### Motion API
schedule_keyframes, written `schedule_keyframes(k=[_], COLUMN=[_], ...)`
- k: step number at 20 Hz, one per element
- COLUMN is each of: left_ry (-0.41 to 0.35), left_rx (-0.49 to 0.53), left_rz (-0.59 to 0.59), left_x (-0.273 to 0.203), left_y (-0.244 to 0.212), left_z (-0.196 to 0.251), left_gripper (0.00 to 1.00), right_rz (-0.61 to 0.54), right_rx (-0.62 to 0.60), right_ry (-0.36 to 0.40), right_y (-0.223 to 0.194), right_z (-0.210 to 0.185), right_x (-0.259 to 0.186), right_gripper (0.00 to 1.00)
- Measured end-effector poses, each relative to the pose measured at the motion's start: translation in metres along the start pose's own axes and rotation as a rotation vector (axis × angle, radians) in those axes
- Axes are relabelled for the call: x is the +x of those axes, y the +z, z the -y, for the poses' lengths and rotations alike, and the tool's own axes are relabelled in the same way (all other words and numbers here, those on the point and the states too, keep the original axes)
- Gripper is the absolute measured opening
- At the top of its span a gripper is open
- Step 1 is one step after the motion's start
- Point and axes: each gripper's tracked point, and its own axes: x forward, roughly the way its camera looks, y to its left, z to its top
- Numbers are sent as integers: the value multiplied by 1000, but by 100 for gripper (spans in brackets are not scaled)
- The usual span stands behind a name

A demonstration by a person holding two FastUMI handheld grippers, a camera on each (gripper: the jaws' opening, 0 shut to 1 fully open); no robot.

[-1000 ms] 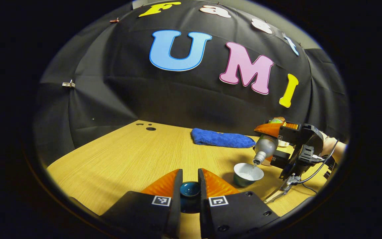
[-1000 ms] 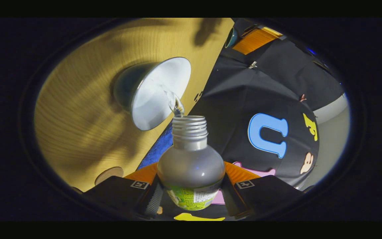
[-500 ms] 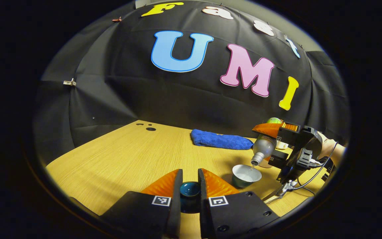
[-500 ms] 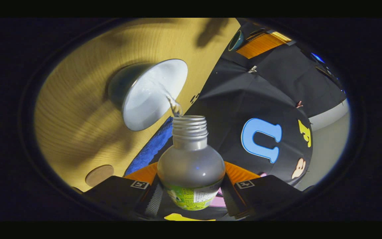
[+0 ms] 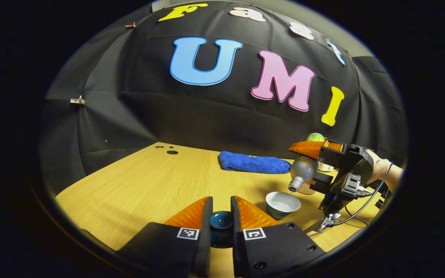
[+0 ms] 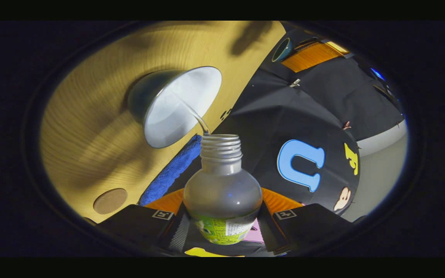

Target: Open the teacup lid with one hand, grasp the water bottle and pour water into the teacup with the other hand; after pouring, place the water bottle on the coaster and then close the teacup lid.

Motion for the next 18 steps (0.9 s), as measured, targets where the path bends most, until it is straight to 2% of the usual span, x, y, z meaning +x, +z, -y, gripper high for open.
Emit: schedule_keyframes(k=[6,7,8,10,11,15,16,17,18], left_ry=[3,6,12,20,19,24,25,26,28], left_rx=[28,41,55,77,74,76,76,77,77], left_rz=[6,8,12,15,17,16,16,16,17], left_x=[0,0,-1,-2,-3,-4,-5,-5,-5], left_y=[3,4,3,6,7,7,7,8,8], left_z=[6,6,4,4,4,3,3,2,3], left_gripper=[27,30,27,30,27,27,30,27,30], right_rz=[1,0,-3,-3,1,5,4,3,3], right_rx=[-10,-7,-5,-8,-13,-23,-21,-22,-22], right_ry=[-20,-18,-17,-20,-22,-19,-18,-19,-21], right_y=[2,2,0,1,2,4,3,3,3], right_z=[4,3,3,3,3,0,0,-1,-1], right_x=[1,1,2,2,2,3,3,2,1], right_gripper=[79,79,79,79,79,79,79,79,80])
